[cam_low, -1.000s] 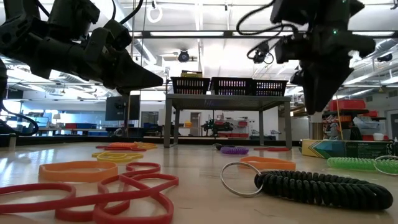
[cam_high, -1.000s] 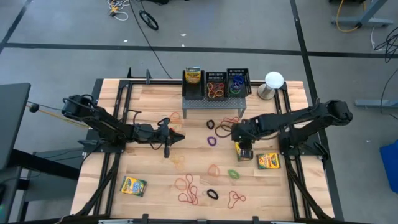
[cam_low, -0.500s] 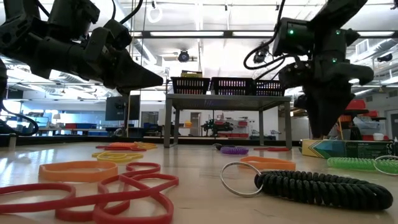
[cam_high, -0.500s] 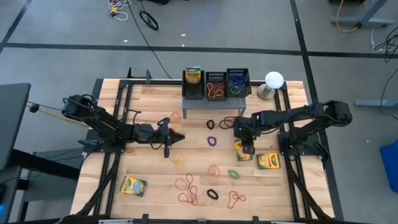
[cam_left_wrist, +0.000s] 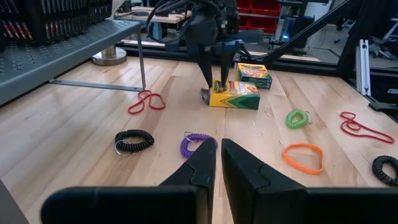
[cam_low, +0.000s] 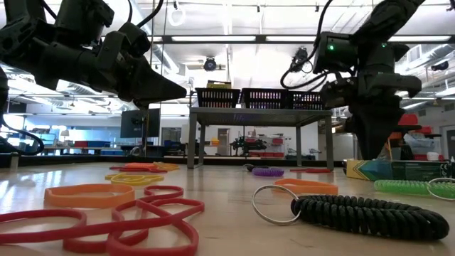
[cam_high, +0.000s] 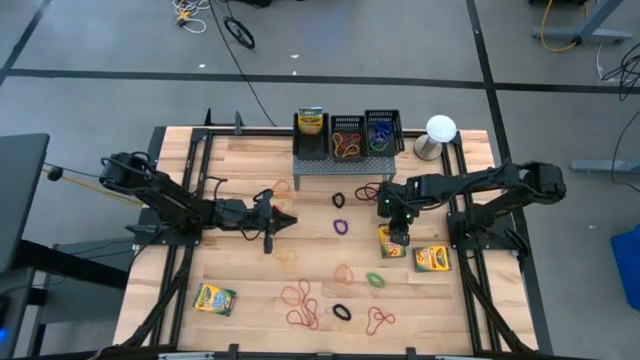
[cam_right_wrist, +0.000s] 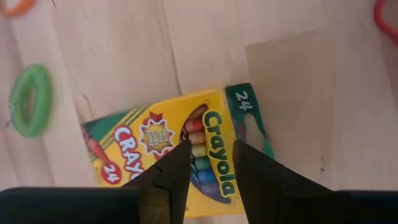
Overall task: Sort rubber bands into baskets
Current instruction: Put the crayon box into the left black basket on the shelf
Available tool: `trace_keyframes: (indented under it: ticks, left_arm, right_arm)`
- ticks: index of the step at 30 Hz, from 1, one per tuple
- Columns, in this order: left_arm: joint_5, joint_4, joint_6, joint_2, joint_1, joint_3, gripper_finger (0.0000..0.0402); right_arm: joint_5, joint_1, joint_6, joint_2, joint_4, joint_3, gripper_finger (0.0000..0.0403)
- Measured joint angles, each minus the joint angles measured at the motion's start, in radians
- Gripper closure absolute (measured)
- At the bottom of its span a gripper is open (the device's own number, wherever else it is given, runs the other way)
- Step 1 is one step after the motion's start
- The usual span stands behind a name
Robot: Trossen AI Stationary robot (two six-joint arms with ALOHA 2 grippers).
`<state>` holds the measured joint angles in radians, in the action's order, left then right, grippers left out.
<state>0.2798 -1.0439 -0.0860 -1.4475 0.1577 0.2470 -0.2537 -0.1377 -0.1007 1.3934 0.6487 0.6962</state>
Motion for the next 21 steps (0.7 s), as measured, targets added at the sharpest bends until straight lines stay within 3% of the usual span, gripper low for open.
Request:
trace_keyframes:
  ticks: [6,11,14,17,21]
  left_arm:
    - [0.0,0.0,0.0,0.0,0.0,0.0,0.0365]
    - [0.0,0.0,0.0,0.0,0.0,0.0,0.0365]
    - [0.0,0.001,0.0,0.0,0.0,0.0,0.0365]
    - [0.0,0.001,0.0,0.0,0.0,0.0,0.0365]
    - [0.0,0.001,0.0,0.0,0.0,0.0,0.0365]
  right_arm:
    - [0.126,0.045,-0.006,0.0,0.031,0.033,0.0255]
    - [0.131,0.028,0.031,0.0,0.022,0.008,0.0203]
    - [0.073,-0.002,0.065,0.0,-0.025,-0.026,0.019]
    - [0.008,-0.031,0.063,0.0,-0.051,-0.049,0.0197]
    - [-0.037,-0.046,0.065,0.0,-0.053,-0.051,0.0237]
